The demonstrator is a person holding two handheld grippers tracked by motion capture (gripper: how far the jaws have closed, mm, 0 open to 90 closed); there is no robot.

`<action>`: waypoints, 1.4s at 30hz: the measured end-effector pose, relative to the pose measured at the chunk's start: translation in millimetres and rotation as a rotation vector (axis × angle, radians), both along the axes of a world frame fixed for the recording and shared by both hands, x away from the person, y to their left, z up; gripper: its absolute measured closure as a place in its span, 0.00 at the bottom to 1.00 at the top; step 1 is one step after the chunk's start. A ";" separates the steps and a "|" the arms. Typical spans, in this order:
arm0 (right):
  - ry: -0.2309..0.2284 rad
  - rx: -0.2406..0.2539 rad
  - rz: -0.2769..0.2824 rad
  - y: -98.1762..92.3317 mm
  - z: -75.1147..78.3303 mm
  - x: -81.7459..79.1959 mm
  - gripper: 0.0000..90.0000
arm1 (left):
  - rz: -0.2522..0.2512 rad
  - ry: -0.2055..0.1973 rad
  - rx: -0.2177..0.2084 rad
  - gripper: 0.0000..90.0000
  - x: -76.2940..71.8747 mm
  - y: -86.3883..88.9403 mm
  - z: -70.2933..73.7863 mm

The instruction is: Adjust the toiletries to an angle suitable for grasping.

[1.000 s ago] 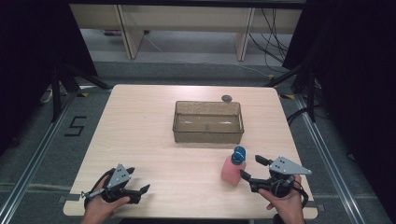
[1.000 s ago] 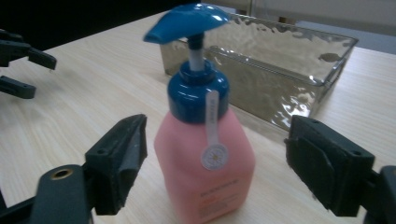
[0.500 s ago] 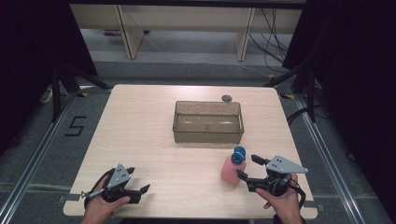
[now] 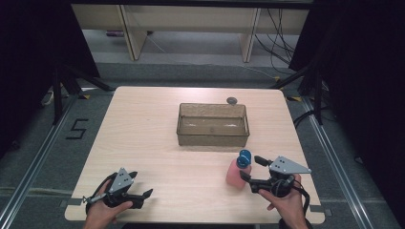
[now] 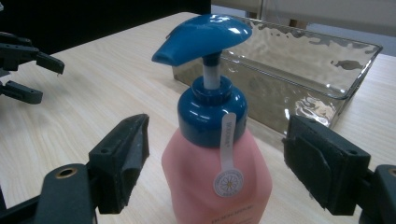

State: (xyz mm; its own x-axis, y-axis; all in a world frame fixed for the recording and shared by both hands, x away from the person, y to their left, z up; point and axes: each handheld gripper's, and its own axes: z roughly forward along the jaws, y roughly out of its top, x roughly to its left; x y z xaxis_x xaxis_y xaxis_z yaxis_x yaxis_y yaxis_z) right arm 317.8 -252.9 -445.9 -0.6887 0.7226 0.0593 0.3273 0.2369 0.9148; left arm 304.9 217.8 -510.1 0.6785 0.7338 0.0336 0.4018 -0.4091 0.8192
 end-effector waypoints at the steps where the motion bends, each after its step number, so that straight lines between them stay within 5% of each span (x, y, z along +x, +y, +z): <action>1: -0.001 -0.003 0.001 0.1 0.3 0.3 0.26 | 0.004 -0.001 -0.001 0.17 -0.1 -0.3 -0.2; 5: -0.012 -0.009 0.003 0.8 0.3 2.1 0.26 | -0.018 -0.014 0.035 0.17 2.4 1.2 1.3; 17: 0.002 -0.018 0.034 13.3 -2.1 14.5 0.27 | 0.002 0.001 0.001 0.17 2.2 -2.1 -0.3; 19: -0.003 -0.024 0.037 14.7 -2.4 15.6 0.28 | -0.010 -0.027 0.038 0.17 5.3 0.3 0.0; 22: 0.000 -0.021 0.041 18.0 -3.9 18.0 0.28 | 0.003 0.005 0.005 0.17 3.3 -2.1 -0.5; 23: -0.026 -0.018 0.047 19.1 -5.0 20.3 0.28 | 0.002 0.004 0.008 0.17 3.5 -2.2 -0.4; 25: -0.002 -0.017 0.044 21.3 -4.8 20.1 0.29 | -0.017 0.008 0.030 0.17 4.5 -0.9 0.2; 42: -0.015 -0.045 0.069 33.3 -6.3 25.8 0.35 | -0.005 0.001 -0.007 0.17 2.1 -2.0 -0.1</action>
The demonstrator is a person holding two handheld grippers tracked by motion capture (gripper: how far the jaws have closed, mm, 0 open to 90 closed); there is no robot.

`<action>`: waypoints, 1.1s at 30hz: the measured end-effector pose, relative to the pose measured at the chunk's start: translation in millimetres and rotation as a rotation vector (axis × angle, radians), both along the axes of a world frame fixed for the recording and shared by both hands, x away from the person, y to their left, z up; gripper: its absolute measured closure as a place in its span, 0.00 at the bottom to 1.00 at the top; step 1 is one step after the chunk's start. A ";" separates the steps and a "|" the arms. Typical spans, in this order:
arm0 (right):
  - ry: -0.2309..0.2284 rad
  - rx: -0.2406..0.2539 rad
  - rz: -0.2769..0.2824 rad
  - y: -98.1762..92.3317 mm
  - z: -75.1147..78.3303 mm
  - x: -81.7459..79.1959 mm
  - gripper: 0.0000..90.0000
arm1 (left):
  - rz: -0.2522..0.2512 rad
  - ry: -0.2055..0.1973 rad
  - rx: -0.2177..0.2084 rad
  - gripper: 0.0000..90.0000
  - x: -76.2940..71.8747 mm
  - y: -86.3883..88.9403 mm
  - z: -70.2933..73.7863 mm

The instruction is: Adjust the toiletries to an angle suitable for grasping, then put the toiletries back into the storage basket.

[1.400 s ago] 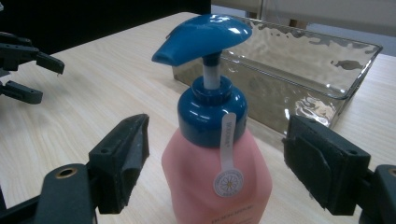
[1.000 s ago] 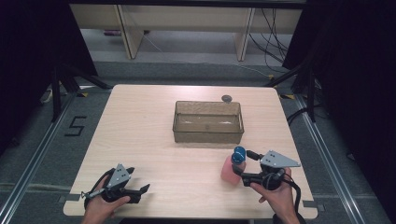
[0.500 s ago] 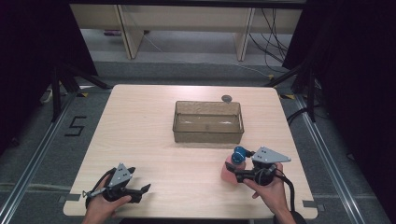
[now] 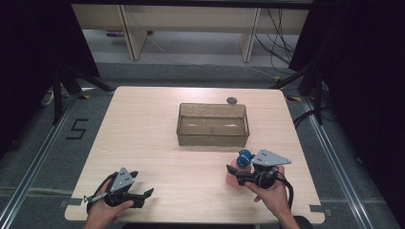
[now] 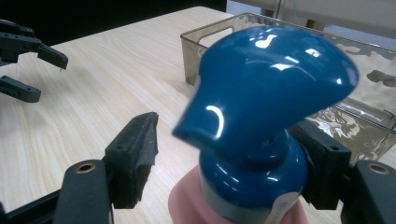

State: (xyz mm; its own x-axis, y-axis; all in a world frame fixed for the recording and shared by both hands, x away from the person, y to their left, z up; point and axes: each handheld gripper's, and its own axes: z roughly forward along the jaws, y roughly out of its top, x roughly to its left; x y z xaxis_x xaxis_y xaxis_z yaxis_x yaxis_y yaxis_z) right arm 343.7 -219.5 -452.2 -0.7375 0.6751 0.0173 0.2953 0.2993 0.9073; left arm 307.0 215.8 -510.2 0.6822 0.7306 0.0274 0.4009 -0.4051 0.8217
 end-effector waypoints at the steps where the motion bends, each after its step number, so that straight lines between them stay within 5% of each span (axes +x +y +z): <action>1: 0.004 0.000 0.001 -0.2 0.0 -0.2 0.35 | 0.000 0.000 0.000 0.17 0.0 0.0 0.0; 6: 0.000 0.003 -0.004 -2.9 0.2 -0.1 0.37 | -0.016 -0.002 0.032 0.16 0.6 1.8 1.4; 9: -0.009 0.003 -0.006 -3.3 -0.1 -0.2 0.39 | -0.007 -0.006 0.013 0.16 -0.1 0.8 0.6; 10: 0.019 0.018 -0.020 -2.0 -0.3 -2.6 0.40 | -0.007 -0.007 0.011 0.16 -0.2 0.8 0.9; 12: 0.003 0.005 -0.020 -3.6 -0.5 -1.4 0.42 | -0.021 -0.024 0.048 0.17 1.7 2.5 2.9; 13: -0.006 0.012 -0.014 -4.0 -1.1 -0.3 0.43 | -0.009 -0.013 0.007 0.17 -0.5 -0.2 2.2; 17: -0.009 0.010 -0.021 -6.4 -0.7 0.0 0.46 | -0.029 -0.029 0.043 0.17 0.3 2.2 4.4; 18: -0.005 0.013 -0.023 -6.4 -0.6 -0.4 0.47 | -0.011 -0.013 0.003 0.17 -2.0 0.1 2.8; 23: 0.007 0.025 -0.043 -5.1 -1.4 -2.1 0.50 | -0.002 -0.011 -0.006 0.17 -2.8 0.2 2.7; 24: -0.025 0.019 -0.045 -6.2 -1.9 -0.1 0.52 | 0.000 -0.011 -0.005 0.17 -2.8 0.1 2.9; 27: 0.030 0.034 -0.046 -8.1 -1.4 -2.7 0.54 | -0.005 -0.020 0.016 0.16 -1.8 0.9 2.4; 29: 0.027 0.038 -0.038 -9.2 -2.0 -1.8 0.54 | -0.021 -0.027 0.032 0.16 -0.4 2.2 2.9; 33: 0.002 0.043 -0.046 -11.6 -3.8 -1.6 0.55 | -0.004 -0.008 -0.007 0.17 -3.1 0.0 2.5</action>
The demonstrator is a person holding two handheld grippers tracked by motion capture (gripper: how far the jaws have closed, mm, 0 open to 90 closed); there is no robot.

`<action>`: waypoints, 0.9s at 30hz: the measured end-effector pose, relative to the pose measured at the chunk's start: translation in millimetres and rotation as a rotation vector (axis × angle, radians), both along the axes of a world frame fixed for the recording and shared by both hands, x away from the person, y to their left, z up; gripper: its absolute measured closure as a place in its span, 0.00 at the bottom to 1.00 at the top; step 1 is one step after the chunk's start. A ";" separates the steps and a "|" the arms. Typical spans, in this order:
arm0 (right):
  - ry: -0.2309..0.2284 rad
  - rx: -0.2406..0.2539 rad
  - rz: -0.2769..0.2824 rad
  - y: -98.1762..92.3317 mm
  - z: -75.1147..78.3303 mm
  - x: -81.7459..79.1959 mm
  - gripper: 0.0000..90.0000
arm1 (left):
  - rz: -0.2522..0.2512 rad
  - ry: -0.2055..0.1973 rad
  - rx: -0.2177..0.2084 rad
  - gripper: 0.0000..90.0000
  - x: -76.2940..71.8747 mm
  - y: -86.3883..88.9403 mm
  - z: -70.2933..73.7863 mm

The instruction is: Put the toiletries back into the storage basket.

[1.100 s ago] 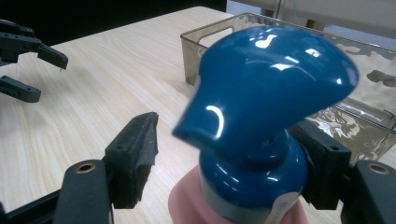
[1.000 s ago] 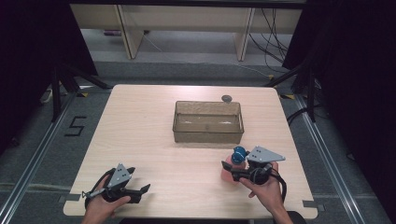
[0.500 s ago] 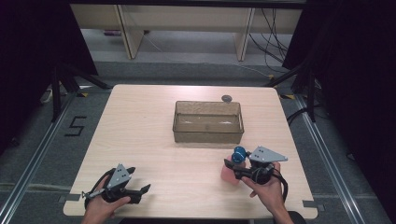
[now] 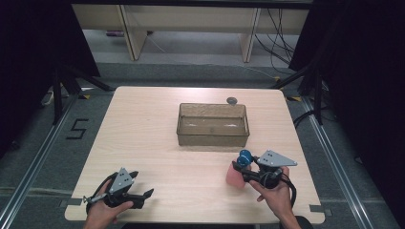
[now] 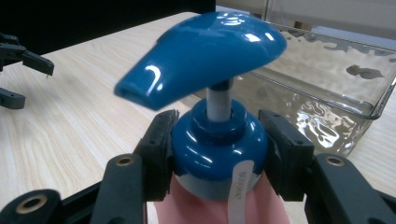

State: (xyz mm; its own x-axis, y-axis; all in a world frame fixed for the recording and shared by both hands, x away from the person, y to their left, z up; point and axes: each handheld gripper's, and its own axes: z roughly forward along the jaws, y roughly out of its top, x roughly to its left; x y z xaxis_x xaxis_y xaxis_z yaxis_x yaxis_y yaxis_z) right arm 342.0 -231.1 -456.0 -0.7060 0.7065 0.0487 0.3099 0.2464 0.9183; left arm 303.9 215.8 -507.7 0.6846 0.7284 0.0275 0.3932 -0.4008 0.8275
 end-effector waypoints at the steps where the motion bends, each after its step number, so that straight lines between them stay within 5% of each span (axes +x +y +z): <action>1: 0.006 0.004 0.004 0.4 0.0 -0.3 0.56 | 0.004 -0.002 -0.007 0.17 0.1 -0.2 -0.1; 5: -0.015 -0.010 -0.012 0.2 0.9 -1.0 0.57 | -0.010 -0.001 0.027 0.17 0.2 2.3 1.1; 7: -0.027 -0.023 -0.020 2.2 1.9 -2.6 0.58 | 0.003 -0.004 -0.007 0.17 0.6 0.1 -0.2; 9: -0.039 -0.035 -0.025 3.5 2.9 -3.7 0.59 | 0.000 -0.031 0.029 0.16 2.6 0.9 -0.7; 11: -0.032 -0.038 -0.037 4.7 3.5 -5.2 0.59 | -0.007 0.005 0.026 0.17 0.5 1.4 -0.3; 15: -0.042 -0.024 -0.031 4.3 3.0 -2.9 0.59 | 0.008 0.000 -0.003 0.17 0.7 -0.2 -0.4; 17: -0.047 -0.043 -0.035 3.5 4.3 -2.8 0.59 | -0.007 -0.018 0.034 0.17 2.2 2.4 0.5; 20: -0.046 -0.045 -0.041 2.7 6.0 -2.8 0.59 | 0.010 -0.001 0.000 0.17 0.6 -0.1 -0.4; 22: -0.029 -0.020 -0.052 3.7 7.4 -4.1 0.59 | -0.003 -0.029 0.038 0.17 2.5 2.1 -0.5; 25: -0.049 -0.032 -0.045 1.2 11.9 -3.1 0.59 | 0.009 0.001 0.003 0.17 1.0 1.0 -0.5; 27: -0.048 -0.022 -0.047 0.9 14.1 -2.4 0.59 | -0.002 -0.003 0.024 0.17 1.3 2.7 0.0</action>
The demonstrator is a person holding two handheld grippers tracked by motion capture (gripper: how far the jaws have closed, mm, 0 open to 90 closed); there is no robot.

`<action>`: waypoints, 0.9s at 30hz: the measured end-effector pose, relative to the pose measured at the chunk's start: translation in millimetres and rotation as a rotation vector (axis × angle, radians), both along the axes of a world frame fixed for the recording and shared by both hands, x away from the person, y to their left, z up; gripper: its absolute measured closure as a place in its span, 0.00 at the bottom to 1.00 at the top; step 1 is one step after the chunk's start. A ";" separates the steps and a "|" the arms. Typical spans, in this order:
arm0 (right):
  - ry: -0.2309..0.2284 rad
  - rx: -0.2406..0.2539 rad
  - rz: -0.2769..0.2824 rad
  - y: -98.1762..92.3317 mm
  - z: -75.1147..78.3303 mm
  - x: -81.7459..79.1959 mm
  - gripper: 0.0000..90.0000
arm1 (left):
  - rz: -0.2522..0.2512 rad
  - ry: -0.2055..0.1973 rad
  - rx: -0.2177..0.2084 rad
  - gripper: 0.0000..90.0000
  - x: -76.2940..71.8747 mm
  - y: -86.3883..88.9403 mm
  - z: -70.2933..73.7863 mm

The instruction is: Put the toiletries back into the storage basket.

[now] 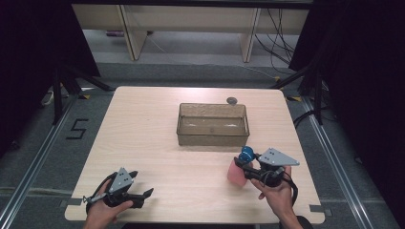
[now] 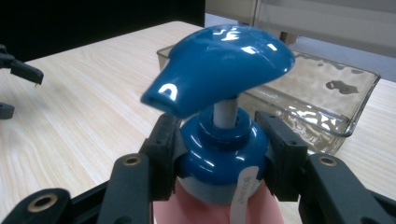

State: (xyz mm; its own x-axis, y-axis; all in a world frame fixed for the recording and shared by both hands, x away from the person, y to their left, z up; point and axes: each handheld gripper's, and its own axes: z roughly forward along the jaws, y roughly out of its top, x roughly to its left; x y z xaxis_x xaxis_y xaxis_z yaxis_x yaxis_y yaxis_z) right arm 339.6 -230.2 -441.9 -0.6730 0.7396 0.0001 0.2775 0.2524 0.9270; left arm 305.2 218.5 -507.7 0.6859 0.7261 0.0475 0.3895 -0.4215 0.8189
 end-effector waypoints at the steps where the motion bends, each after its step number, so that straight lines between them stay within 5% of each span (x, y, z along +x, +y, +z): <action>1: 0.004 0.000 -0.001 -1.0 1.6 0.6 0.59 | 0.000 0.003 0.001 0.17 -0.1 0.3 0.3; 16: -0.024 -0.007 -0.003 2.6 27.0 17.8 0.60 | 0.008 -0.002 -0.032 0.17 0.7 -1.1 -1.7; 24: -0.046 -0.016 0.011 7.8 39.0 27.9 0.59 | 0.002 -0.002 -0.012 0.17 0.9 1.0 -1.3; 27: -0.044 -0.013 0.021 10.3 43.8 31.5 0.59 | 0.015 -0.001 -0.041 0.17 1.3 -1.1 -2.2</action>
